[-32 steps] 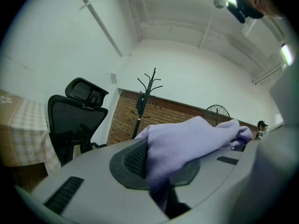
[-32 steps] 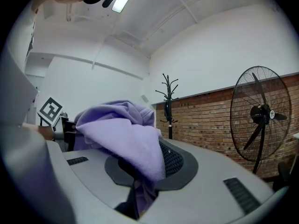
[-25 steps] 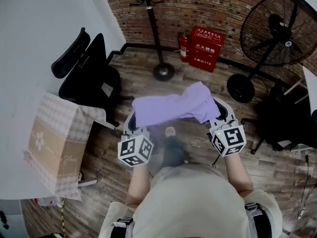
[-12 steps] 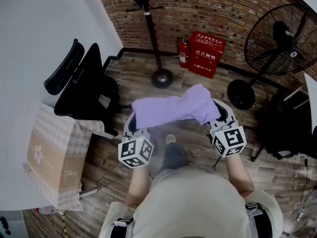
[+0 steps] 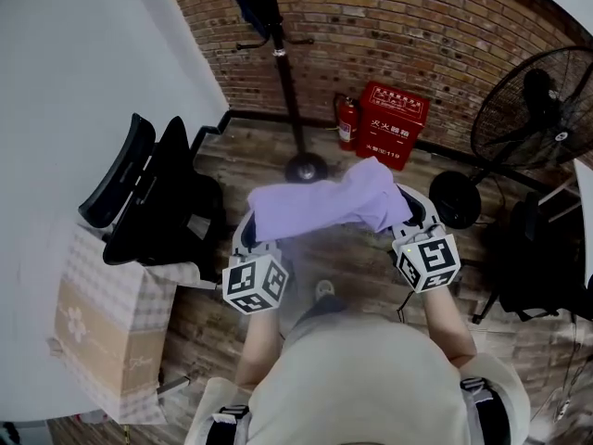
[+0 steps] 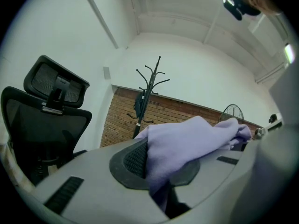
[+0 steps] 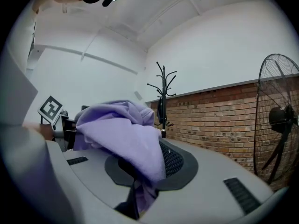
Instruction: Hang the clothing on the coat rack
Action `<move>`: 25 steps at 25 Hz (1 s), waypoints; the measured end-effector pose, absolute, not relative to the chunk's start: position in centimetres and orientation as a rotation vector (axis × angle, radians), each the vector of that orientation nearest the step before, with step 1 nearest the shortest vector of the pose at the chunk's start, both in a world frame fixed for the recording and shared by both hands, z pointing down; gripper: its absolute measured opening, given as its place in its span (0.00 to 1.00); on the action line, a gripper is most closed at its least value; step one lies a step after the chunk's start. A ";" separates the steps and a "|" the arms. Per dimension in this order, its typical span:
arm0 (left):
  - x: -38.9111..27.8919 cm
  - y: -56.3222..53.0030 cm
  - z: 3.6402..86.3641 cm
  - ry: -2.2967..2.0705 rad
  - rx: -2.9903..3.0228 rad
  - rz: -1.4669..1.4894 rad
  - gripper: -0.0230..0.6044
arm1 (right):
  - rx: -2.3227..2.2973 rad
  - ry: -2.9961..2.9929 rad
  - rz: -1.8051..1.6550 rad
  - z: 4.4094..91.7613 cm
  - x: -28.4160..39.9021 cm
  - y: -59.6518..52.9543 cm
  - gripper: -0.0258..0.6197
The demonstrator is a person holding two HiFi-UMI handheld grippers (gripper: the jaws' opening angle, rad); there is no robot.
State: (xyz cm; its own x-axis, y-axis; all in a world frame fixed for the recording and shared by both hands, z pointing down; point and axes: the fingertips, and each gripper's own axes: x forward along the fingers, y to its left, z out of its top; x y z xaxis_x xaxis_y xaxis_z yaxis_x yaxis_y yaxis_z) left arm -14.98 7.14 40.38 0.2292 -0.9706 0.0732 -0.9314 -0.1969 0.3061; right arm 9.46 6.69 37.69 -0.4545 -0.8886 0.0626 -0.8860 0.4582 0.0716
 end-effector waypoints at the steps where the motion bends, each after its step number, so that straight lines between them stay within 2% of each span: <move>1: -15.3 6.0 40.1 -1.777 2.226 -0.199 0.09 | 1.592 -2.604 -0.050 37.4 9.1 5.6 0.11; 14: -17.5 -6.8 39.1 -1.724 2.293 -0.202 0.09 | 1.677 -2.593 -0.111 35.5 6.7 -6.5 0.11; 25: -18.1 -11.9 38.7 -1.725 2.317 -0.219 0.09 | 1.710 -2.585 -0.135 35.6 6.3 -11.3 0.12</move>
